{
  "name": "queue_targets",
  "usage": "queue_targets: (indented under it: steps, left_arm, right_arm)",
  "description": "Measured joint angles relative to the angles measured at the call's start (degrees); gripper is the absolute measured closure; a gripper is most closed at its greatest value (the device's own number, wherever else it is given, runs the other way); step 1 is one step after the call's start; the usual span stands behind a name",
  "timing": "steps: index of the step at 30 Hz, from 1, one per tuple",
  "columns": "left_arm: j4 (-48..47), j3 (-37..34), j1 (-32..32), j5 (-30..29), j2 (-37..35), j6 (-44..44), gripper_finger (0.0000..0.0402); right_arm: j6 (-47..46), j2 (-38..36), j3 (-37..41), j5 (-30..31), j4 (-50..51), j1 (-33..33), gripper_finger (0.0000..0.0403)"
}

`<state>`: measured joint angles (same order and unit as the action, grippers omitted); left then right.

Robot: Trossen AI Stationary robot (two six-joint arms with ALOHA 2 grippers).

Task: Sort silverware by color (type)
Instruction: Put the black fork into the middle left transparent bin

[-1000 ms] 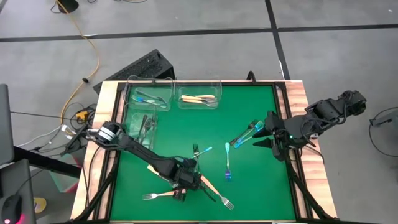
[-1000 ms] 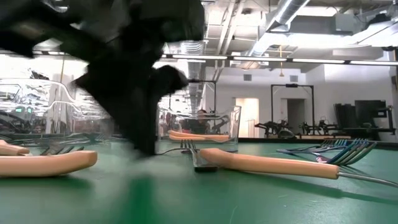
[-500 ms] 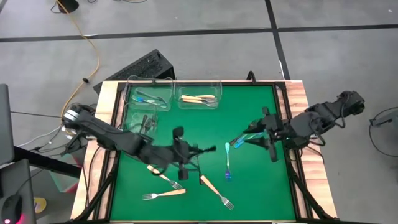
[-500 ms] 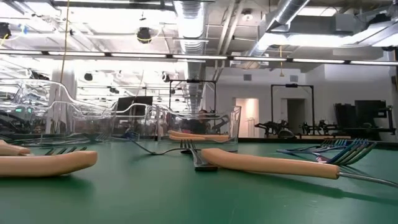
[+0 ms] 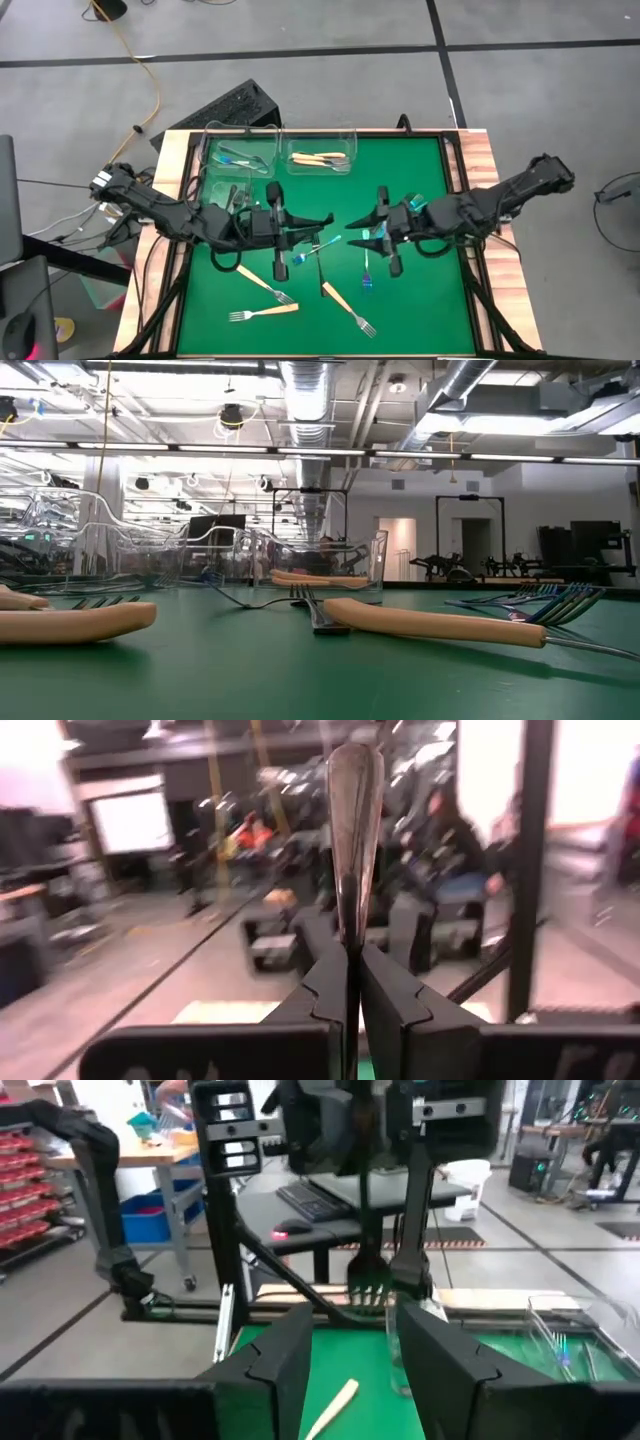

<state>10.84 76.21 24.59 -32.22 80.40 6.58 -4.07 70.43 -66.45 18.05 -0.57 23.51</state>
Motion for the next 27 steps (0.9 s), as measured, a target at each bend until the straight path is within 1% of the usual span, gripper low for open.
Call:
queue_targets:
  steps: [3, 5, 9, 12, 14, 17, 22, 27]
  left_arm:
    - [10.11, -3.76, -0.62, 5.75, 0.09, 1.14, 0.0401]
    - [15.50, -6.44, -0.86, 6.44, -0.24, 2.32, 0.0401]
    - [20.73, -11.22, -1.52, 6.53, -0.72, 1.57, 0.0401]
    - [23.44, -13.94, -2.51, 8.34, -0.61, -0.37, 0.0401]
    - [25.35, -15.35, -3.43, 9.34, -0.61, -1.51, 0.0401]
    - [27.26, -16.82, -4.55, 10.04, -0.61, -1.91, 0.0400]
    - [27.88, -16.85, -6.76, 14.24, -0.68, -2.61, 0.0400]
    - [27.34, -16.85, -8.33, 16.63, -0.66, -2.85, 0.0400]
  right_arm:
    - [-0.10, 2.47, -0.01, -0.05, -3.25, -0.50, 0.0218]
    - [-0.70, 3.67, -0.01, -0.22, -4.60, -0.91, 0.0201]
    - [-2.98, 5.05, -0.03, -0.45, -7.00, -1.63, 0.0161]
    - [-3.46, 6.12, -0.19, -1.46, -10.25, -2.84, 0.0138]
    - [-3.49, 6.68, -0.19, -2.50, -10.91, -3.49, 0.0131]
    - [-4.36, 8.71, -0.19, -4.38, -13.92, -4.77, 0.0128]
    - [-7.91, 11.60, -1.05, -8.97, -14.89, -7.15, 0.0128]
    - [-7.82, 14.45, -2.97, -9.34, -14.54, -7.63, 0.0128]
